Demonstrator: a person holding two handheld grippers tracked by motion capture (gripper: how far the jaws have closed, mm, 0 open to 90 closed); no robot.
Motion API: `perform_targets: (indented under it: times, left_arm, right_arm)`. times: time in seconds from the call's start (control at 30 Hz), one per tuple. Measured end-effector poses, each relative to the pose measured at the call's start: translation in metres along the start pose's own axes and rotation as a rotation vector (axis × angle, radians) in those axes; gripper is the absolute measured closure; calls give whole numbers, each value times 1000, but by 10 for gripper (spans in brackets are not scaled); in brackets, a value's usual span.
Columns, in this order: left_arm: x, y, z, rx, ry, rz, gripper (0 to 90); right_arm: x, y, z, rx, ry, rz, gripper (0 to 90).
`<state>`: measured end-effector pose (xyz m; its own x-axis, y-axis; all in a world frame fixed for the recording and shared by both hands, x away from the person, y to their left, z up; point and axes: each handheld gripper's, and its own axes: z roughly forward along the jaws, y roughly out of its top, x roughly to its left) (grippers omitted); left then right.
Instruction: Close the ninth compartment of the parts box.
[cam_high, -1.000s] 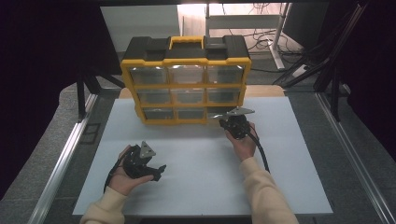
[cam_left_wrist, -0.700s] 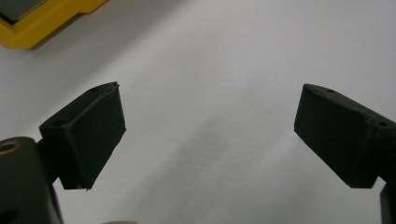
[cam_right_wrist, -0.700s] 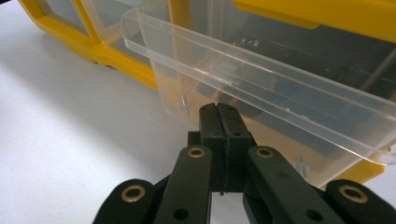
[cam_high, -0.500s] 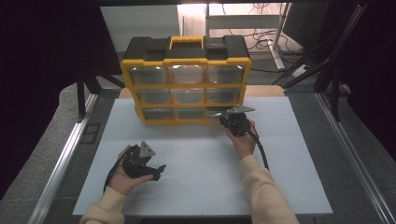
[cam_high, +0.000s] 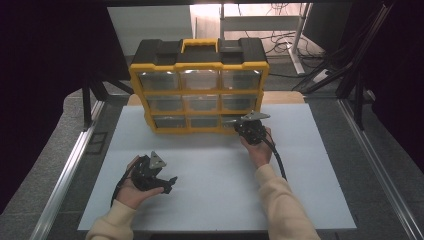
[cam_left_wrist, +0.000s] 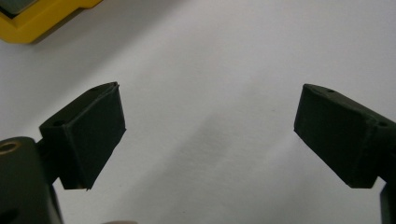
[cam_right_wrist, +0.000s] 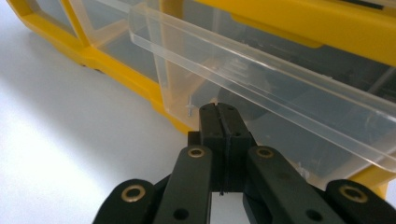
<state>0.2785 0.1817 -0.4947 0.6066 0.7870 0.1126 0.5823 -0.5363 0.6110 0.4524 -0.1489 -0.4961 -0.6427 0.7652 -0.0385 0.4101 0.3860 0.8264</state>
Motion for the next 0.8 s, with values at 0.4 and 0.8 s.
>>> perform_targets:
  times: [0.4,0.8]
  left_arm:
    - [1,-1,-1,-2,7,-7,93]
    - [4,-1,3,10,7,-17,93]
  right_arm:
    - [-10,-1,7,-25,-25,12,895]
    - [-11,-3,11,-20,-20,30,896]
